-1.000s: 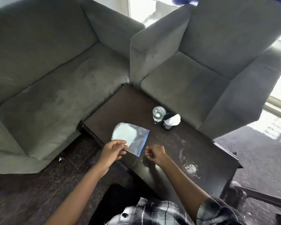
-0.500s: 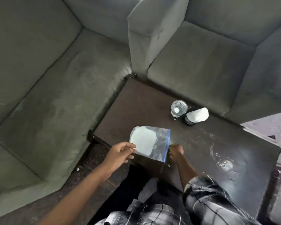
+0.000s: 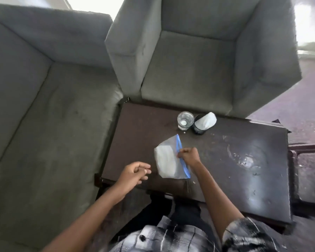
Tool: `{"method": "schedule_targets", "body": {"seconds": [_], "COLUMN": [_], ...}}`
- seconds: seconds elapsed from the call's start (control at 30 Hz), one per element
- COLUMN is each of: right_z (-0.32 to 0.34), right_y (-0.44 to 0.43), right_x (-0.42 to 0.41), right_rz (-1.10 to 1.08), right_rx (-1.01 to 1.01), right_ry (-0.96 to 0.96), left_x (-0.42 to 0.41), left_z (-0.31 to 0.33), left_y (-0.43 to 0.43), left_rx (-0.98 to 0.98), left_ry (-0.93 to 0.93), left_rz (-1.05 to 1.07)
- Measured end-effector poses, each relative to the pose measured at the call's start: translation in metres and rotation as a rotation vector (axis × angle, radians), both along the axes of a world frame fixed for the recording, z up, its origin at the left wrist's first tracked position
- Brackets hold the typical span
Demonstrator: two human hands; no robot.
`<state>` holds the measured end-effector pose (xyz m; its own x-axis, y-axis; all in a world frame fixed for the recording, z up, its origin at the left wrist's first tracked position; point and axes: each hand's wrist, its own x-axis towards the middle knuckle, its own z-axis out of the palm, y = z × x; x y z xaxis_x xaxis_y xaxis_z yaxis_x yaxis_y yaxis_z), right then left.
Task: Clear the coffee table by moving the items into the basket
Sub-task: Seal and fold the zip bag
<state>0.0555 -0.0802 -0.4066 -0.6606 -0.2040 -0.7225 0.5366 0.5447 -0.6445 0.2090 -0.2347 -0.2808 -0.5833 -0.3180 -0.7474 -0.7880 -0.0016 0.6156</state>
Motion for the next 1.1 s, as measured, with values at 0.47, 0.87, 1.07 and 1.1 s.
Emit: {"method": "schedule_targets", "body": {"seconds": [0.47, 0.87, 1.07, 1.1], "right_z": [0.272, 0.293, 0.308, 0.312], "right_y": [0.065, 0.107, 0.107, 0.107], "right_x": [-0.058, -0.055, -0.044, -0.042], "right_rz": [0.698, 0.536, 0.477, 0.470], "right_rx": [-0.338, -0.222, -0.258, -0.294], "right_ry": [0.330, 0.620, 0.646, 0.603], "left_x": [-0.107, -0.093, -0.087, -0.086], "left_z": [0.114, 0.133, 0.143, 0.145], "left_y": [0.027, 0.100, 0.109, 0.108], "left_rx": [-0.155, -0.165, -0.175, -0.175], "left_ry": [0.645, 0.780, 0.803, 0.814], "left_rz": [-0.375, -0.115, -0.098, -0.105]}}
